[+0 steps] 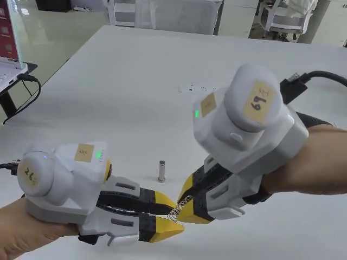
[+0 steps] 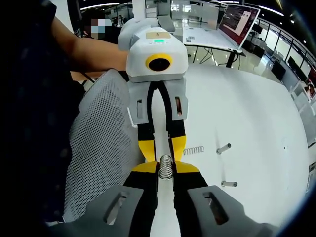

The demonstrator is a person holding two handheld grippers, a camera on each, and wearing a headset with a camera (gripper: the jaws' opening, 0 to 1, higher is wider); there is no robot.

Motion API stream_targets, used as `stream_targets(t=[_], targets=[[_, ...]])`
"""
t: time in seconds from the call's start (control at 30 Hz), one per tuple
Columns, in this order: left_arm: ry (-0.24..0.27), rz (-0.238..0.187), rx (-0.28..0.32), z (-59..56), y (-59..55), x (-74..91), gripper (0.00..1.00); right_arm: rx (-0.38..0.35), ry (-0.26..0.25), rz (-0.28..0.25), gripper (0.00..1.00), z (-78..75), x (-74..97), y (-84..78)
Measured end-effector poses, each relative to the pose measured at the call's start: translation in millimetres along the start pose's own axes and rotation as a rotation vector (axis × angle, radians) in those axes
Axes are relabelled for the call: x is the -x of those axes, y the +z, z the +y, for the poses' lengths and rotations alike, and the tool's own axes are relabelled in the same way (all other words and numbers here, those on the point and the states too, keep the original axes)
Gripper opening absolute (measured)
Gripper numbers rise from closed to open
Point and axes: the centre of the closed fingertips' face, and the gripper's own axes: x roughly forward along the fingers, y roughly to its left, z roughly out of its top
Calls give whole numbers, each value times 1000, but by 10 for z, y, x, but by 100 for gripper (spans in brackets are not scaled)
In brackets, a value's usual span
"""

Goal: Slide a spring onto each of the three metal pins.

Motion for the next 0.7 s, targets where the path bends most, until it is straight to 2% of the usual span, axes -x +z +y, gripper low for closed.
stream_targets(t=[0.13,0.33,0.7], targets=[[8,-1,9,21,-9,23,14,-3,-5,7,8,-30,9,-26],[48,-10,27,97,-47,100,19,-13,-22,28,8,-97,28,-120],[115,-4,67,214,-172,191,33,-48,-83,55,8,-298,152,-307]])
